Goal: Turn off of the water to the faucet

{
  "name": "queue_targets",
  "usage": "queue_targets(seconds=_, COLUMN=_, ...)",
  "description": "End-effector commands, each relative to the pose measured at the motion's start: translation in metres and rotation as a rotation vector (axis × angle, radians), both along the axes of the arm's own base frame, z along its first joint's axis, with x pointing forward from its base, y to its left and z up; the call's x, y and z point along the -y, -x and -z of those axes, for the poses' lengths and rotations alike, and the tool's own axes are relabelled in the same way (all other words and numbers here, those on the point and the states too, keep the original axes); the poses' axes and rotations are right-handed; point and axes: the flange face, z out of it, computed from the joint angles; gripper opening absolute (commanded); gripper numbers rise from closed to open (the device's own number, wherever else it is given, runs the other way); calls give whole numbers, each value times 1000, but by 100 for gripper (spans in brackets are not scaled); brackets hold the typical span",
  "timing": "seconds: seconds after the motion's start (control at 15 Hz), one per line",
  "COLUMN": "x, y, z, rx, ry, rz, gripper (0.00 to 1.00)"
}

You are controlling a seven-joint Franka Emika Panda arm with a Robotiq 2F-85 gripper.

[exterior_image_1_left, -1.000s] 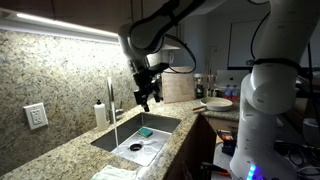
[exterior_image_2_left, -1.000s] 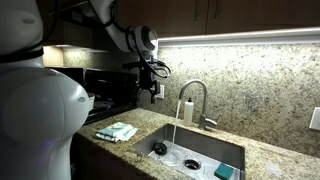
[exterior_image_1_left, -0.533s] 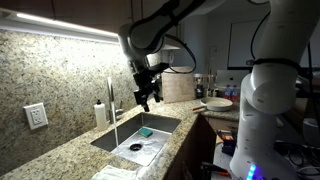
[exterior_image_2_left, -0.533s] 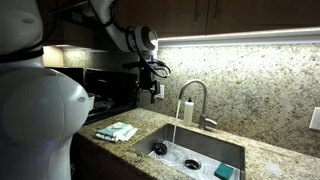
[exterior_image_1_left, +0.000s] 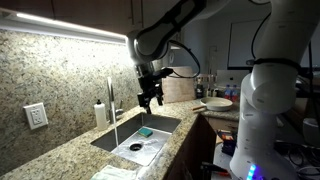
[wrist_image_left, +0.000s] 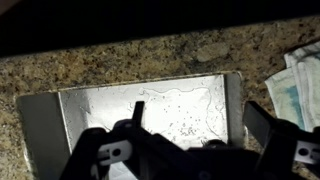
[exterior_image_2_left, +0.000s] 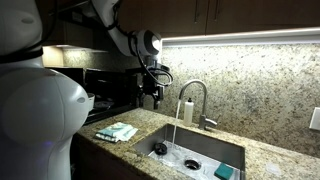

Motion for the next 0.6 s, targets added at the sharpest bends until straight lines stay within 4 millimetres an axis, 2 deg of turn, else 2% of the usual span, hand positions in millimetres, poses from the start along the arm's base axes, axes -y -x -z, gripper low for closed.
queue_targets(seconds=0.0, x=54, y=28, z=33, rx=80, ry=-59, rz=149, gripper=100)
queue_targets(seconds=0.27, x=141, y=41, z=81, rx=183, ry=-97, rz=344, gripper=100)
queue_targets(seconds=0.4, x=167, y=34, z=90, rx=255, ry=-115, rz=395, gripper=100)
queue_targets(seconds=0.53, x=182, y=19, z=92, rx=326, ry=-127, rz=429, gripper=100)
